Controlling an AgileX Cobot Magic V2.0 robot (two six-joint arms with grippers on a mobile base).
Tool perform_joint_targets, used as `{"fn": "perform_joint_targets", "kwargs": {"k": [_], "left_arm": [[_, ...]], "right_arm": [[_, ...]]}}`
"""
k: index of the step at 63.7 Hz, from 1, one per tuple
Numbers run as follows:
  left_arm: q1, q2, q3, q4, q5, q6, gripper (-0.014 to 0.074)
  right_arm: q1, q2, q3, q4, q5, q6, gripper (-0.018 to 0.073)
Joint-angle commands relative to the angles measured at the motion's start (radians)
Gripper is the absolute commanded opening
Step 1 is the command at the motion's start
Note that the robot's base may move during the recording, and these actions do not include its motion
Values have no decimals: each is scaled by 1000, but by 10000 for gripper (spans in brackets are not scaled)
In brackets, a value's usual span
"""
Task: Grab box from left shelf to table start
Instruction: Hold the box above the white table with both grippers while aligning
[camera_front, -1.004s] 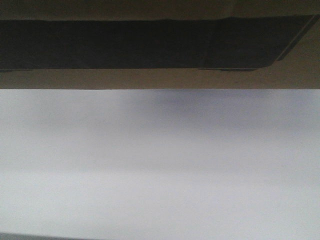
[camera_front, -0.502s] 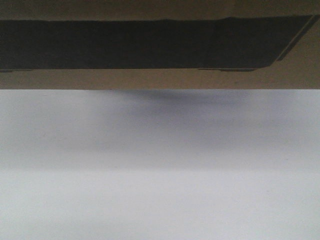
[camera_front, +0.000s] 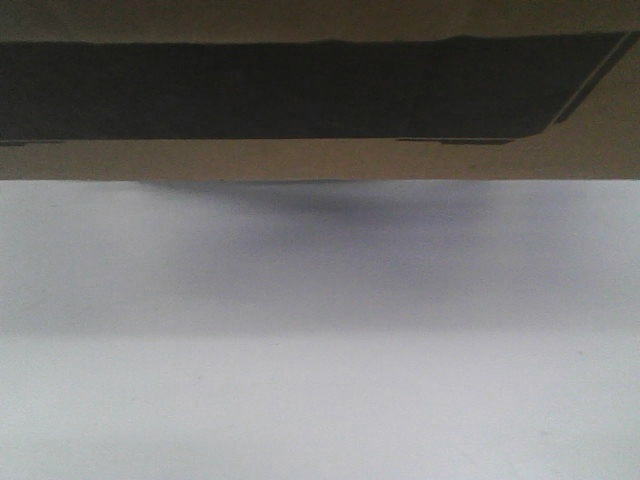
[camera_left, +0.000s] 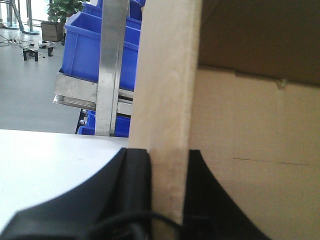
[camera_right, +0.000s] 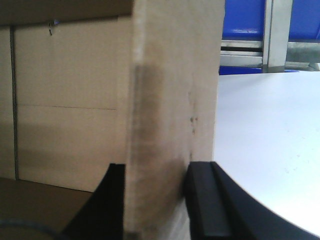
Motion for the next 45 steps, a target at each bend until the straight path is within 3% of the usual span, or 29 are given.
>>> {"fn": "perform_joint_targets", "kwargs": {"k": [1,45], "left_arm": [[3,1,-40,109,-164,-39,-102],[3,1,-40,109,-145,-39,-102]], "right_arm": [[-13,12,-28,-171,-135,0,56],[-13,12,-28,-171,-135,0,56]]}}
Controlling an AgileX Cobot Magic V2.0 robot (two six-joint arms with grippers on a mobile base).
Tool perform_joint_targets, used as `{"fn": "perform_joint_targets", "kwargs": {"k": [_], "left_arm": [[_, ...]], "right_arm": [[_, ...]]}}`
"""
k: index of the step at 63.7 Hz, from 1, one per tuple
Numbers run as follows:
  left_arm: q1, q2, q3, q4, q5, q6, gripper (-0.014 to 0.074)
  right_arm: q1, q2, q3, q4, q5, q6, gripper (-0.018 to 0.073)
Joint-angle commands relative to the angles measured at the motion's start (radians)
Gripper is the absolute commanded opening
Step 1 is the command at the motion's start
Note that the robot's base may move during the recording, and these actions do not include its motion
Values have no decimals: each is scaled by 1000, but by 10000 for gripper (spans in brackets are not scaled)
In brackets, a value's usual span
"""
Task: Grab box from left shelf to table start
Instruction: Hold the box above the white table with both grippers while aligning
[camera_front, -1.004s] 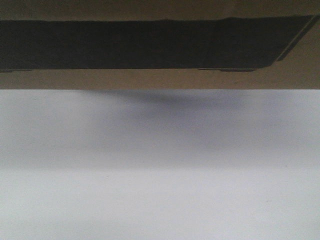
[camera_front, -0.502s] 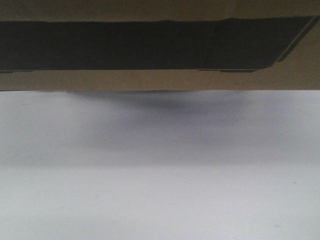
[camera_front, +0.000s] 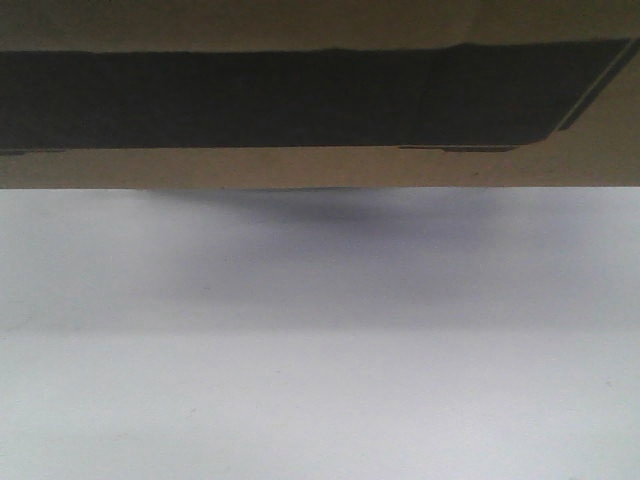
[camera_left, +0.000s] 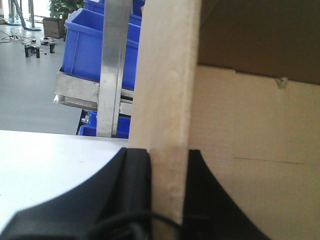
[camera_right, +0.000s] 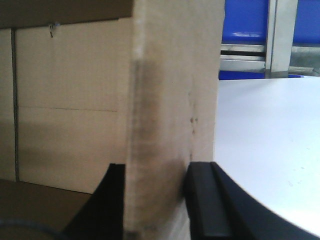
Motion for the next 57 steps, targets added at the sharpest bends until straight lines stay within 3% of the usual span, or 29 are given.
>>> {"fn": "perform_joint_targets", "kwargs": {"k": [1,57], "left_arm": [[3,1,-40,110,-162,-39,-102],[3,1,-40,110,-168,-39,-102]], "right_arm": [[-13,12,-28,-171,-138,0,56],[-13,12,-28,-171,-139,0,56]]}}
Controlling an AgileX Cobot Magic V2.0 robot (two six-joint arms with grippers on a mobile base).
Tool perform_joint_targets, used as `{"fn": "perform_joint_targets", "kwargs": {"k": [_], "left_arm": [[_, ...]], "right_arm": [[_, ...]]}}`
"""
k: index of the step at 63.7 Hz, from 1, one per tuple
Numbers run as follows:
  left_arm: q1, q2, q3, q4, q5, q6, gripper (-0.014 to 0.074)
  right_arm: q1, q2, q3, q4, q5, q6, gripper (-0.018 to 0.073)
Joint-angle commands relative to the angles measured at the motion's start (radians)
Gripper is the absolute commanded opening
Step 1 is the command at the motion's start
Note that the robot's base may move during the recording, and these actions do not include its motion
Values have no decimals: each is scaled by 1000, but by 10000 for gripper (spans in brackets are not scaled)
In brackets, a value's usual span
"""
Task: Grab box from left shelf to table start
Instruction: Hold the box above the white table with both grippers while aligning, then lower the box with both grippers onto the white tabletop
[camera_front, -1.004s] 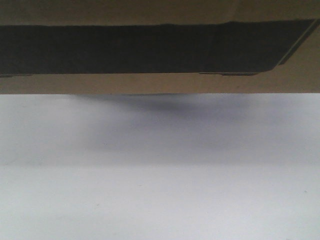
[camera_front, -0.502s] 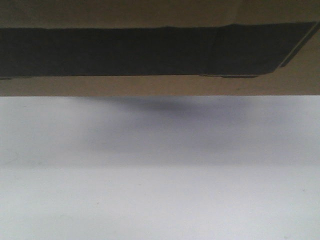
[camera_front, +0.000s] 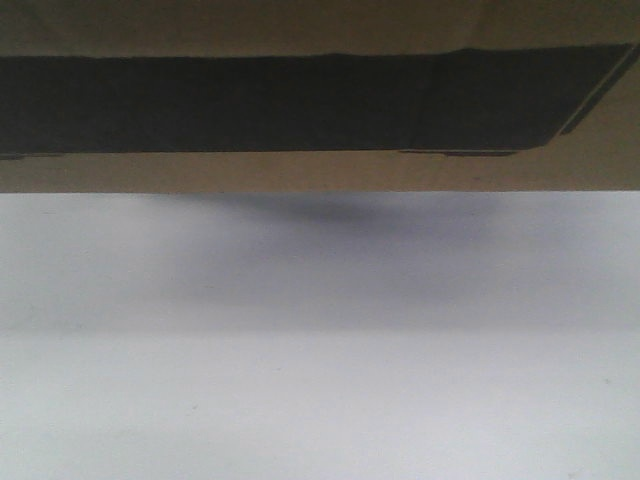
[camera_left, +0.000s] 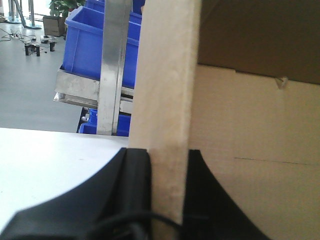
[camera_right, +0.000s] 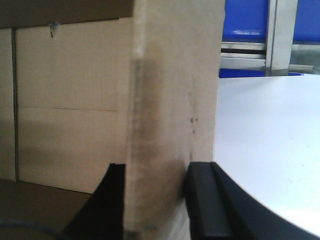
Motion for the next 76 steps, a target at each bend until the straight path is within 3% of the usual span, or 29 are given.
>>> {"fn": "perform_joint_targets", "kwargs": {"k": [1,26,39,58,76], "left_arm": [[3,1,-40,113,-174,-39,-102],[3,1,-40,113,-181,-39,-102],[3,1,-40,53,-181,-41,-102],[3,5,-40,38,-181,-42,-102],[3,171,-88,34,-180,-61,-102]], "right_arm": [[-13,12,-28,-171,-143,0,56],[-13,12,-28,-171,-143,0,56],[-13,12,-28,-168,-143,0,56],[-13,16,-28,-149,-143,0,56],[-13,180,-46,-149,-146,6,56]]}}
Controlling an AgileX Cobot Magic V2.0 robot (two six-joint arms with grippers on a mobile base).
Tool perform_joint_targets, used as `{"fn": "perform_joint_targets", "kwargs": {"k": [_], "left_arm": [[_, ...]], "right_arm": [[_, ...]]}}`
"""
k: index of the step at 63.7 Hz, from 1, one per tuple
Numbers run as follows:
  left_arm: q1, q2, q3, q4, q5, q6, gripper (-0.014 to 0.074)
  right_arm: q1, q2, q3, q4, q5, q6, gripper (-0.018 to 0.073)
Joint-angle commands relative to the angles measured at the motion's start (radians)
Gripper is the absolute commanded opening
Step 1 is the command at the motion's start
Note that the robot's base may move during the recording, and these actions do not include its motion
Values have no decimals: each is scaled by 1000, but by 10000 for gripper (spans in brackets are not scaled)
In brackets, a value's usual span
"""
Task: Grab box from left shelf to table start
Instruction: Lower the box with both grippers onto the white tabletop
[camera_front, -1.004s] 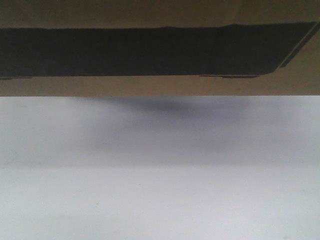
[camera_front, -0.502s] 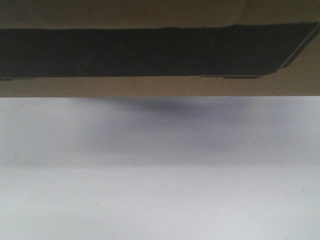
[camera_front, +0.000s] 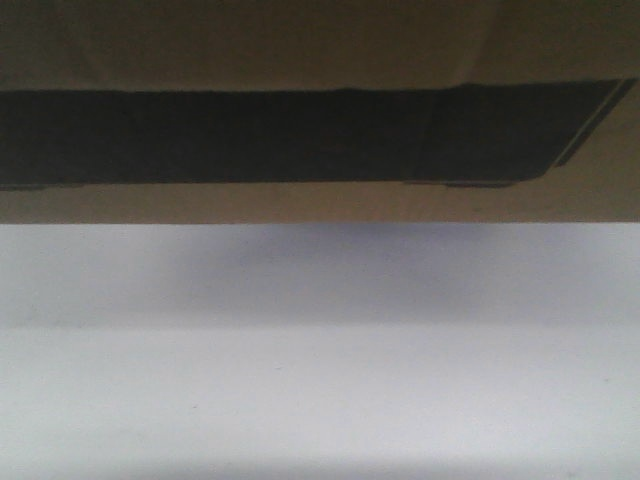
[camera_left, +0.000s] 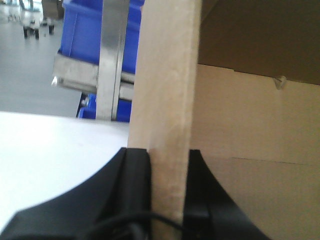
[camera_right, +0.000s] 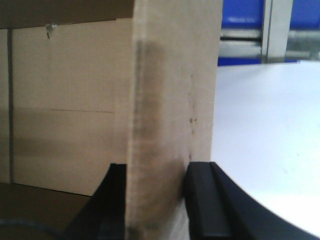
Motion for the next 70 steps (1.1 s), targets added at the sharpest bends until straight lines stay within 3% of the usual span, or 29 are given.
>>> {"fn": "perform_joint_targets", "kwargs": {"k": [1,17,42,70], "left_arm": [[3,76,-80,54,-180,-56,-102],[3,319,-204,9,-126,-56,-102],[3,663,-371,29,-90,-56,-102],[89,922,-524,12,-39,-56,-102]], "right_arm": [[-13,80,-47,-132,-145,4,56],[-13,311,-142,-133,-178,3,56],[-13,662,-347,-156,-201,2,56],[-13,835,-375,-161,-276,-17,56]]}}
